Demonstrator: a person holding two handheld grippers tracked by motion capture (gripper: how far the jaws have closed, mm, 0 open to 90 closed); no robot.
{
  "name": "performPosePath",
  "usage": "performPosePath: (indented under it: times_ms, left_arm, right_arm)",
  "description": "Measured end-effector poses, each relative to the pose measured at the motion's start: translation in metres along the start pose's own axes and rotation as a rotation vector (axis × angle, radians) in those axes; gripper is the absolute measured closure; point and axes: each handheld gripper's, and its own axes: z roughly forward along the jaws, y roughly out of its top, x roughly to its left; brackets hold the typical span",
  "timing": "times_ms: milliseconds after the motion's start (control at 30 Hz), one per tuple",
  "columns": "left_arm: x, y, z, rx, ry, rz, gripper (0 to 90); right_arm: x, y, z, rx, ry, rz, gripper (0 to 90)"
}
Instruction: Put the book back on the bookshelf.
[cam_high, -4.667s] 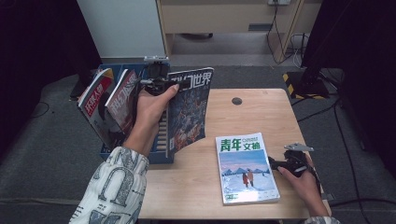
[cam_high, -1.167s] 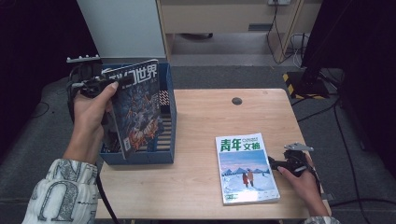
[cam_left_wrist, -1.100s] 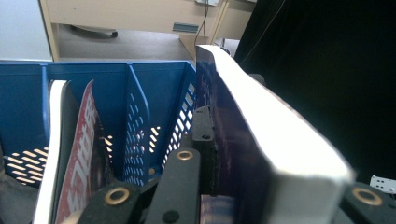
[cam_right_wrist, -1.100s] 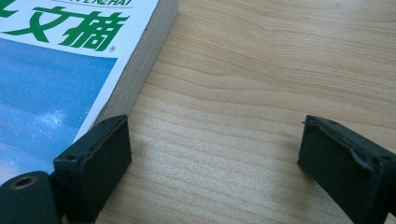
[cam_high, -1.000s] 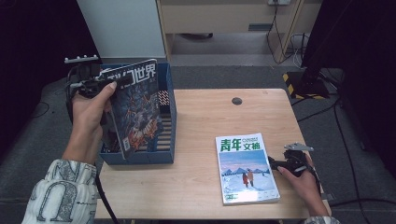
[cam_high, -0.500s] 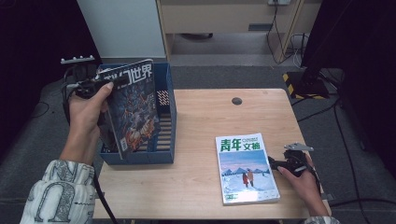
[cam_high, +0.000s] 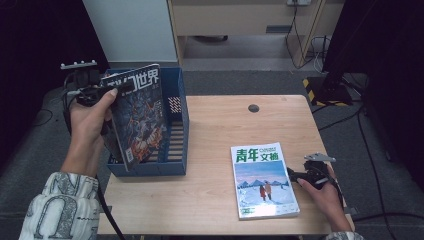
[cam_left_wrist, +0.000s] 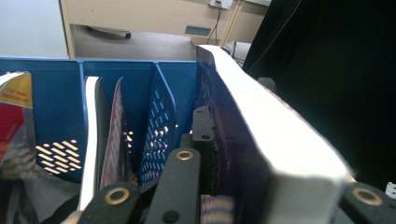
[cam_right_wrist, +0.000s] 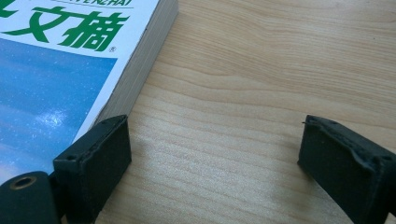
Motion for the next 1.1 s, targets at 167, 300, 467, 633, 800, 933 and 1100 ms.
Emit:
performPosePath:
  times_ms: [167,300,467,633,800,933,1100]
  left_arm:
    - [0.003,0.000,-0.002,-0.005,0.010,-0.005,82.2]
    - [0.006,-0.001,-0.005,-0.005,0.019,-0.008,82.2]
    - [0.009,0.000,-0.008,-0.007,0.030,-0.006,82.2]
    - [0.012,0.000,-0.010,-0.007,0.040,-0.009,82.2]
    - [0.015,0.001,-0.014,-0.011,0.046,-0.012,82.2]
    - [0.017,0.002,-0.015,-0.015,0.057,-0.013,82.2]
    - [0.019,0.003,-0.014,-0.015,0.077,-0.011,82.2]
  right_arm:
    - [0.000,0.000,0.000,0.000,0.000,0.000,9.4]
    - [0.000,0.000,0.000,0.000,0.000,0.000,9.4]
    - [0.000,0.000,0.000,0.000,0.000,0.000,9.4]
    - [0.000,0.000,0.000,0.000,0.000,0.000,9.4]
    - [0.000,0.000,0.000,0.000,0.000,0.000,9.4]
    - [0.000,0.000,0.000,0.000,0.000,0.000,9.4]
    - [0.000,0.000,0.000,0.000,0.000,0.000,9.4]
